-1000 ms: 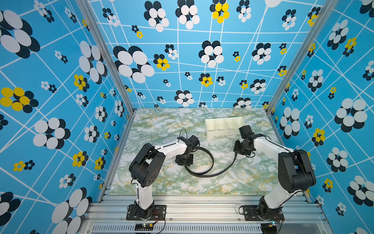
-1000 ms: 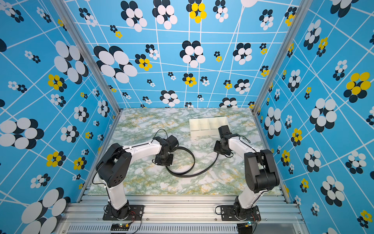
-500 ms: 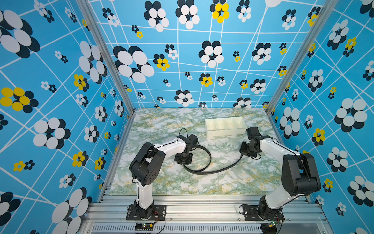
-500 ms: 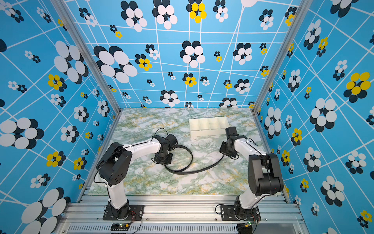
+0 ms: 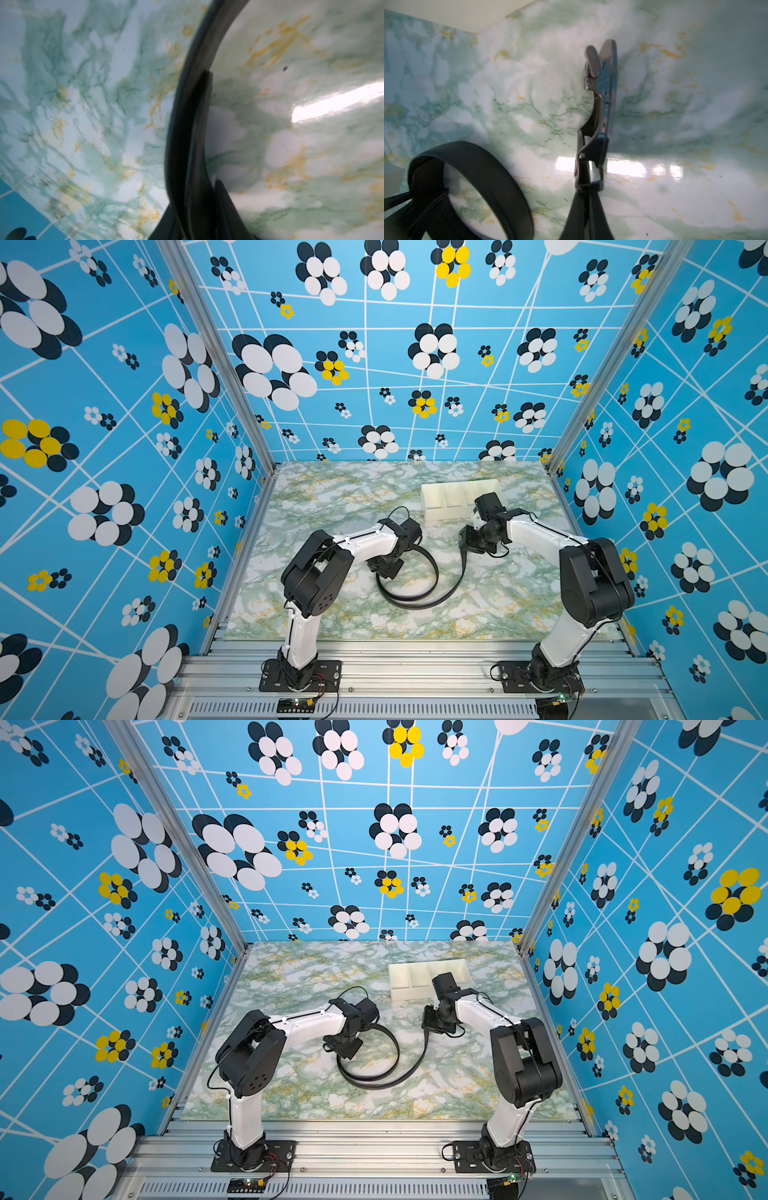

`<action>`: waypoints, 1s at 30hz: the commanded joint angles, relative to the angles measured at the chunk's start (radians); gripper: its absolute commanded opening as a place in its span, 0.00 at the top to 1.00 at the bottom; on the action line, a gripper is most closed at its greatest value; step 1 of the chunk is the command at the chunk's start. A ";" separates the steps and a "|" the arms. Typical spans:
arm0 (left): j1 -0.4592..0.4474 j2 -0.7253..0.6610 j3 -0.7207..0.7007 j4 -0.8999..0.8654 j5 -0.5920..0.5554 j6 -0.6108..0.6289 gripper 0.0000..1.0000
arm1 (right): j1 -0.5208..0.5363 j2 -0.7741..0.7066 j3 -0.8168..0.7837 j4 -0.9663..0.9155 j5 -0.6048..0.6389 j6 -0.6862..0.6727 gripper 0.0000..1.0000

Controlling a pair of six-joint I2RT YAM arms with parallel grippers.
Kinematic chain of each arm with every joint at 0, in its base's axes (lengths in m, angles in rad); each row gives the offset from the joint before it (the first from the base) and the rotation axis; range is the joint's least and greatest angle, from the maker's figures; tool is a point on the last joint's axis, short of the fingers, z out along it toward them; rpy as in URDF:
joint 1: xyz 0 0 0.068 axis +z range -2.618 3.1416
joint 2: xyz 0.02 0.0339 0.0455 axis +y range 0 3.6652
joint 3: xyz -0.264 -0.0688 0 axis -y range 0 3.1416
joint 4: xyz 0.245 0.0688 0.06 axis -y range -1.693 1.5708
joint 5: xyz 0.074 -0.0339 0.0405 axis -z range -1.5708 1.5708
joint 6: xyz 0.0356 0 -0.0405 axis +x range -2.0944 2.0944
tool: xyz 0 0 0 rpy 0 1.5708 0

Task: Place the belts into the storage roll
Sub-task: Roll the belt at the center of the board.

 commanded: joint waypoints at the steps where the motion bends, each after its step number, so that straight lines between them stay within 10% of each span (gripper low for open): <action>1: -0.026 0.077 -0.003 0.053 0.015 0.085 0.73 | 0.020 0.053 0.090 -0.009 -0.055 -0.015 1.00; 5: -0.031 0.072 -0.001 0.099 0.038 0.089 0.72 | 0.023 0.081 0.105 0.039 -0.191 -0.008 0.97; 13: -0.031 0.115 0.061 0.114 0.035 0.123 0.72 | 0.029 -0.019 -0.108 0.279 -0.340 0.045 0.51; 30: 0.046 0.188 0.232 0.112 0.172 0.140 0.72 | 0.127 -0.075 -0.131 0.193 -0.207 -0.035 0.52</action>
